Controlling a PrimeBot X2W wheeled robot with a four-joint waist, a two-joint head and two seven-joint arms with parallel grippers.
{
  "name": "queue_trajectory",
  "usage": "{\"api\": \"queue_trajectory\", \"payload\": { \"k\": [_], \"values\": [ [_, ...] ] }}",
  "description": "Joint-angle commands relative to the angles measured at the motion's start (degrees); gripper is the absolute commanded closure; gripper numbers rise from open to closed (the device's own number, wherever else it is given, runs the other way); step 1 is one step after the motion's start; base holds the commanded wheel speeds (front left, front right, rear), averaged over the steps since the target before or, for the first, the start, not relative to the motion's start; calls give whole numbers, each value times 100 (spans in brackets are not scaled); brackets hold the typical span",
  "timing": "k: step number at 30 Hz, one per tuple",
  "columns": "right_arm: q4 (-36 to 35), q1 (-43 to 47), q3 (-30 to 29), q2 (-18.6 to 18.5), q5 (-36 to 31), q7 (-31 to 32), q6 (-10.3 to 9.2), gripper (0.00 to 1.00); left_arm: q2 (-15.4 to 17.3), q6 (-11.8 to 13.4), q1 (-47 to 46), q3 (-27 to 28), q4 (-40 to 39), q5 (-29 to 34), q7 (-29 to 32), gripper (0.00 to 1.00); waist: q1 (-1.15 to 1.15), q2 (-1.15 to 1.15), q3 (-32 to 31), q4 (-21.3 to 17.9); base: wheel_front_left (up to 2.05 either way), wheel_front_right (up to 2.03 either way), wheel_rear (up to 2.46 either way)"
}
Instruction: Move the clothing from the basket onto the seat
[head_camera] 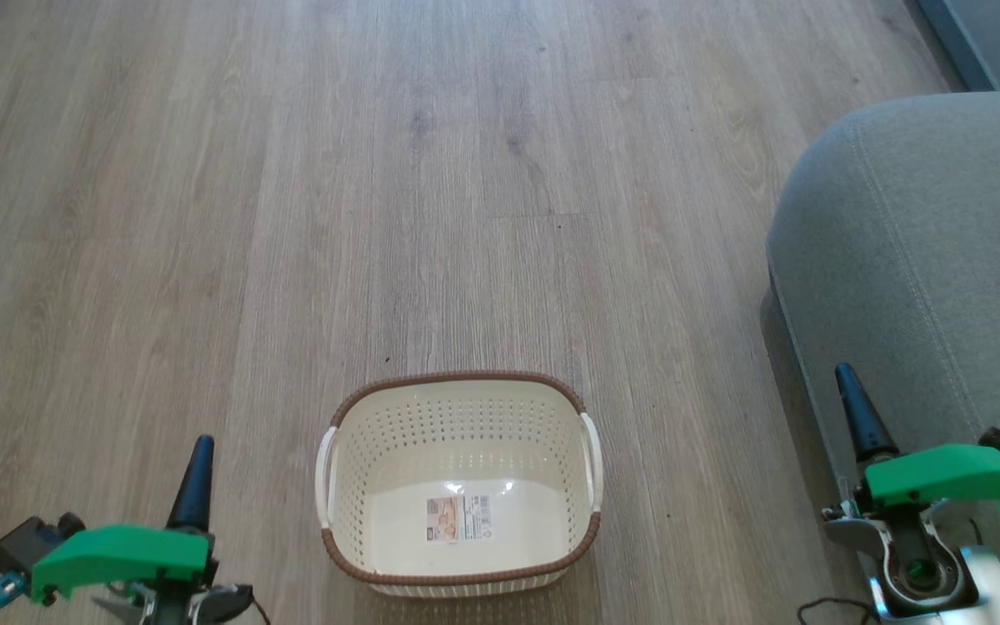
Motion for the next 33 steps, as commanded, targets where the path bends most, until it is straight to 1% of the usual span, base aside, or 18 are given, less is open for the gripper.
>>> {"api": "queue_trajectory", "payload": {
  "k": [1,33],
  "values": [
    [-264,-55,28,3,212,67,0,100,76,-51,-334,99,-232,-204,70,100,0,0,2,3,0,0,0],
    [-747,93,-285,105,2172,583,-1,100,96,-153,-454,108,-455,-2175,580,100,0,0,32,44,0,0,0]
  ]
}}
